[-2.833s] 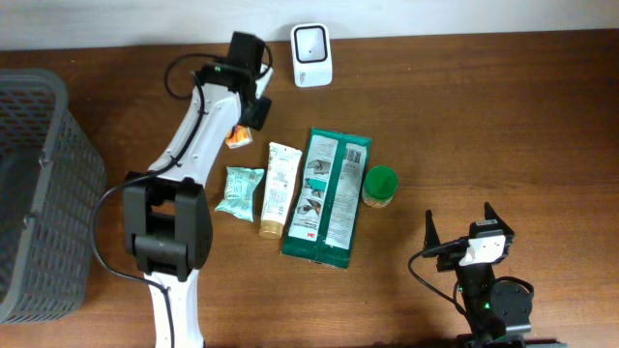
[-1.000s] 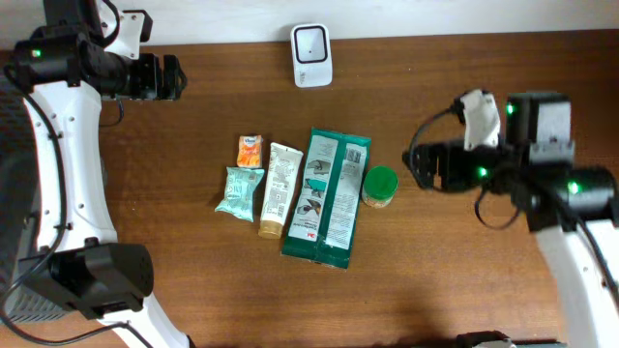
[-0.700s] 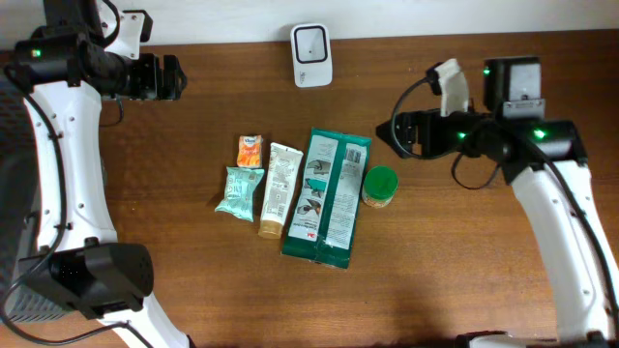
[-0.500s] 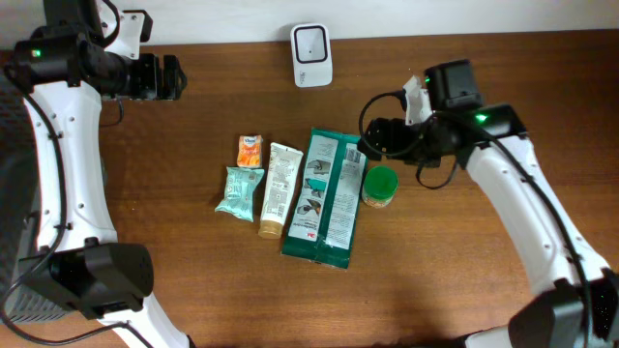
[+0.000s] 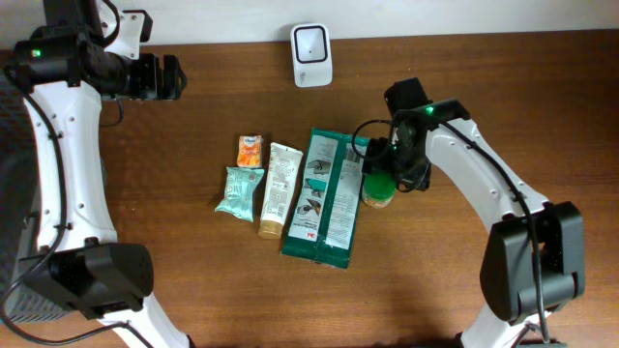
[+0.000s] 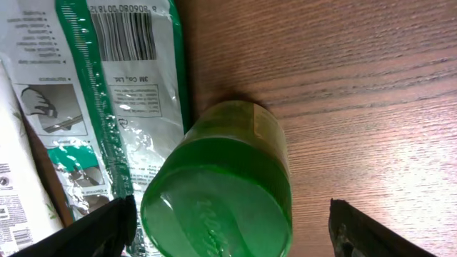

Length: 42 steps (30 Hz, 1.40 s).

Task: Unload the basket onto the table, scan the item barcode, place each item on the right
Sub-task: 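Lower the right gripper over the green-lidded jar and grasp it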

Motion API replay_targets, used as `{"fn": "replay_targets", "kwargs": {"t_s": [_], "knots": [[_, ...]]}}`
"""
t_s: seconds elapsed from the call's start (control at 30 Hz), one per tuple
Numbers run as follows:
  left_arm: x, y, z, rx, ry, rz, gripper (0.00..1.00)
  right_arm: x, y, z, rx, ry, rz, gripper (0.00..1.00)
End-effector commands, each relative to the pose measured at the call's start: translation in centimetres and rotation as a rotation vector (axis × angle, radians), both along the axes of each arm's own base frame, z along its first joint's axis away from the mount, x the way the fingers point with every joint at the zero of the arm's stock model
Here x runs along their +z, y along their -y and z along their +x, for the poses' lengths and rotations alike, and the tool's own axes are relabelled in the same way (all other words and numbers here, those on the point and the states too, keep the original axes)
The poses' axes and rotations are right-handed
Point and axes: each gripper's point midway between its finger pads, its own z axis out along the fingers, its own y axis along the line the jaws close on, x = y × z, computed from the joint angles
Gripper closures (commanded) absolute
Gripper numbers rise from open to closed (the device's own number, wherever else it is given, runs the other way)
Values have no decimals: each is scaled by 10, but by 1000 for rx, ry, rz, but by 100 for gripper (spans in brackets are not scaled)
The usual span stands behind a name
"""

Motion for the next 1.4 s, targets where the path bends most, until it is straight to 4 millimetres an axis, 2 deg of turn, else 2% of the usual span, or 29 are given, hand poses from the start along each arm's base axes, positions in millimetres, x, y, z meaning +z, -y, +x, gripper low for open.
{"fn": "replay_targets", "kwargs": {"t_s": [0.0,0.1,0.17,0.4,0.43,0.5,0.6,0.67,0.73,0.77,0.8,0.87,0.9,1.0,1.13,1.17,1.27,1.3,1.37], "knots": [[5,0,0,-12,17,-1,1,-8,-9,-1,18,-18,-20,14],[5,0,0,-12,17,-1,1,-18,-20,-7,53,-42,-34,12],[5,0,0,-12,17,-1,1,-20,-15,-8,52,-46,-70,18],[5,0,0,-12,17,-1,1,-21,-2,-8,116,-35,-146,20],[5,0,0,-12,17,-1,1,-21,1,-6,148,-27,-163,24],[5,0,0,-12,17,-1,1,-19,6,-3,220,-15,-173,43],[5,0,0,-12,17,-1,1,-14,11,3,223,0,-171,51],[5,0,0,-12,17,-1,0,3,13,10,265,17,-172,50],[5,0,0,-12,17,-1,1,28,12,19,416,57,-168,51],[5,0,0,-12,17,-1,1,44,-1,18,637,93,-112,51],[5,0,0,-12,17,-1,1,51,-11,12,800,113,-54,51],[5,0,0,-12,17,-1,1,53,-20,0,1038,138,16,51],[5,0,0,-12,17,-1,1,47,-14,-4,1098,131,30,50],[5,0,0,-12,17,-1,1,37,0,-6,1109,109,30,51],[5,0,0,-12,17,-1,1,2,35,-7,1048,86,32,50],[5,0,0,-12,17,-1,1,-3,40,-9,1033,75,36,47],[5,0,0,-12,17,-1,1,-12,53,-13,998,58,42,30],[5,0,0,-12,17,-1,1,-14,53,-14,997,53,44,27],[5,0,0,-12,17,-1,1,-14,53,-14,977,47,46,15]]}}
